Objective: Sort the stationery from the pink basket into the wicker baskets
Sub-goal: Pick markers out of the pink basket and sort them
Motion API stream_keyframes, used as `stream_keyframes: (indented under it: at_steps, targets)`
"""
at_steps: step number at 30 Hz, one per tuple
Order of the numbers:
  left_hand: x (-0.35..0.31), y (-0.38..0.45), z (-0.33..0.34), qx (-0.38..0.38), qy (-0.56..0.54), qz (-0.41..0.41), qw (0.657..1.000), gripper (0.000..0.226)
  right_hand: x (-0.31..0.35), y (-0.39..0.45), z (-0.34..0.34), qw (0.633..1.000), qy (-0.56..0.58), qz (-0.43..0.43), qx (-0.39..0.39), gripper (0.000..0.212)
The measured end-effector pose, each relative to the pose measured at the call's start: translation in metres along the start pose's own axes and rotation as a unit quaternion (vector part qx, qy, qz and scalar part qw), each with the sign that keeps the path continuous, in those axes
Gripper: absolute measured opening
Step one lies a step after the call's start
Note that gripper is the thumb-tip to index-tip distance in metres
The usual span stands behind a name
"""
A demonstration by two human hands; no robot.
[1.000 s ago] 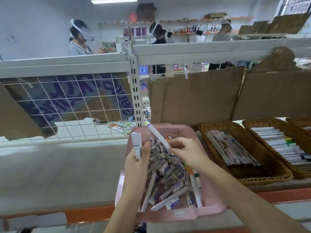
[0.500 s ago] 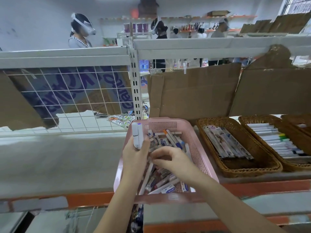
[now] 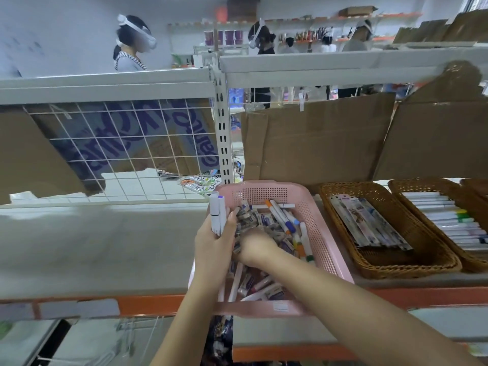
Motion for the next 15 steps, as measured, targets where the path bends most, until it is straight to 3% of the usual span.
stream_keyframes:
  at_steps: [5, 7, 10, 13, 15]
  targets:
    - [0.002, 0.0, 0.001, 0.004, 0.0, -0.005, 1.0, 0.038, 0.001, -0.006, -0.003, 0.998, 0.067, -0.018, 0.005, 0.02]
    - [0.003, 0.0, 0.002, 0.012, -0.003, -0.004, 1.0, 0.037, -0.011, -0.014, -0.012, 0.982, 0.184, -0.032, -0.003, 0.025]
    - [0.002, 0.0, 0.005, 0.031, -0.009, -0.004, 0.999, 0.035, -0.028, -0.034, -0.03, 0.931, 0.36, -0.057, -0.03, 0.029]
    - [0.005, 0.001, 0.012, 0.068, -0.004, -0.014, 0.998, 0.038, -0.035, -0.064, -0.058, 0.918, 0.37, -0.103, -0.097, 0.027]
    - [0.007, 0.002, 0.018, 0.096, 0.012, -0.02, 0.995, 0.037, -0.036, -0.087, -0.076, 0.904, 0.381, -0.139, -0.138, 0.014]
Point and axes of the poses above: each hand's wrist, its own y-axis towards the middle knuckle, its own z-axis out of the palm, x = y × z, the point moved 9 cm from there along y, towards the middle knuckle, and after that the axes turned 11 degrees about x, right-handed, at the moved point
